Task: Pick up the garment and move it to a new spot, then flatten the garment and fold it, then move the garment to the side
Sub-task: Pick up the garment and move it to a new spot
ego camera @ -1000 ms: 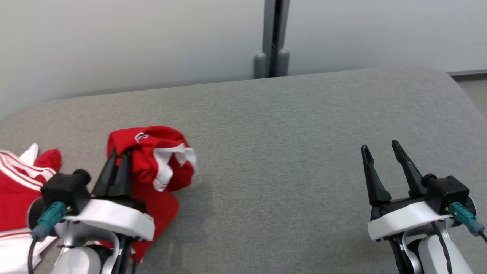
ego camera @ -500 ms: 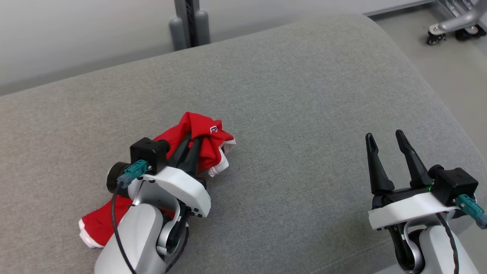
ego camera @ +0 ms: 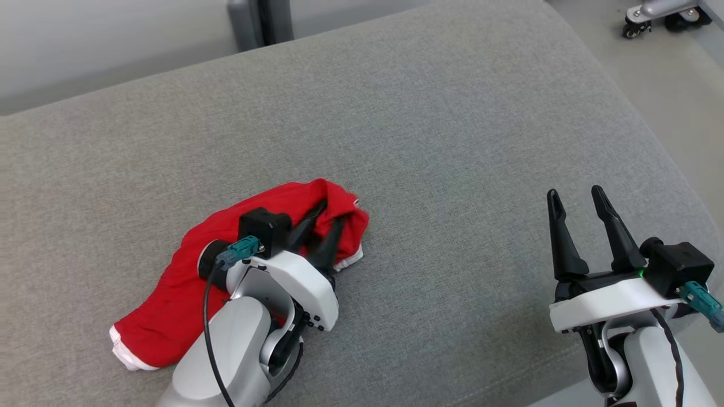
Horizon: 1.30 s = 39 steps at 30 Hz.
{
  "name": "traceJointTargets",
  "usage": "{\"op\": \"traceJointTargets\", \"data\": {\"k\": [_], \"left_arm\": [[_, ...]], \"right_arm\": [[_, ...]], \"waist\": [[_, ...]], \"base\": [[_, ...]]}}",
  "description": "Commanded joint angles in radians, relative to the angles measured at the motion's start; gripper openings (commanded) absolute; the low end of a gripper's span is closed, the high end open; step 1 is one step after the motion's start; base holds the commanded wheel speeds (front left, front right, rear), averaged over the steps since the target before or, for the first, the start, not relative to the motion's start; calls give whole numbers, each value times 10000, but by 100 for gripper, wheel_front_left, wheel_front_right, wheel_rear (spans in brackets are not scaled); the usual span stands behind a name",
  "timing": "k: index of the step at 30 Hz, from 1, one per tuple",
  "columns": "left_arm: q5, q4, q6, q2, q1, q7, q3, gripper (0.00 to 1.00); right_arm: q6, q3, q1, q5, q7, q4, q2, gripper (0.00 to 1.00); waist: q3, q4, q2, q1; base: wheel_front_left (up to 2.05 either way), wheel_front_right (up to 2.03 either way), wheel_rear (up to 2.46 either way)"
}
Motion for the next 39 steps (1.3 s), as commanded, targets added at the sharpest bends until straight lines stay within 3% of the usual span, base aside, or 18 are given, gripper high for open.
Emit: {"op": "traceJointTargets", "data": {"k": [1, 5, 14, 19, 29, 39], "left_arm": [[-116, -217, -99, 2, 64, -30, -148, 100], [-304, -932, -67, 124, 471, -135, -217, 100], [-189, -2638, 1449, 1329, 1638, -939, 1122, 100], [-463, -3107, 1913, 1788, 2212, -1160, 1895, 100], [-673, -3887, 2412, 2626, 3693, -1461, 3105, 100], [-419, -4795, 2603, 2892, 4883, -1065, 2747, 100]], "right_arm": [[-3, -78, -18, -85, -76, 20, -38, 100], [-3, -181, 110, -184, -80, 41, -40, 100], [-3, -521, 357, -544, -67, -108, -44, 100], [-3, -608, 509, -700, 3, -167, -45, 100], [-3, -586, 905, -950, 424, -465, -40, 100], [-3, -410, 1664, -980, 828, -775, -43, 100]], "waist": [[-228, 240, 0, 0], [-536, 611, 0, 0], [-1006, 1637, 0, 0], [-1201, 2057, 0, 0], [-1785, 2797, 0, 0], [-2533, 2983, 0, 0]], "base": [[0, 0, 0], [0, 0, 0], [0, 0, 0], [0, 0, 0], [0, 0, 0], [0, 0, 0]]}}
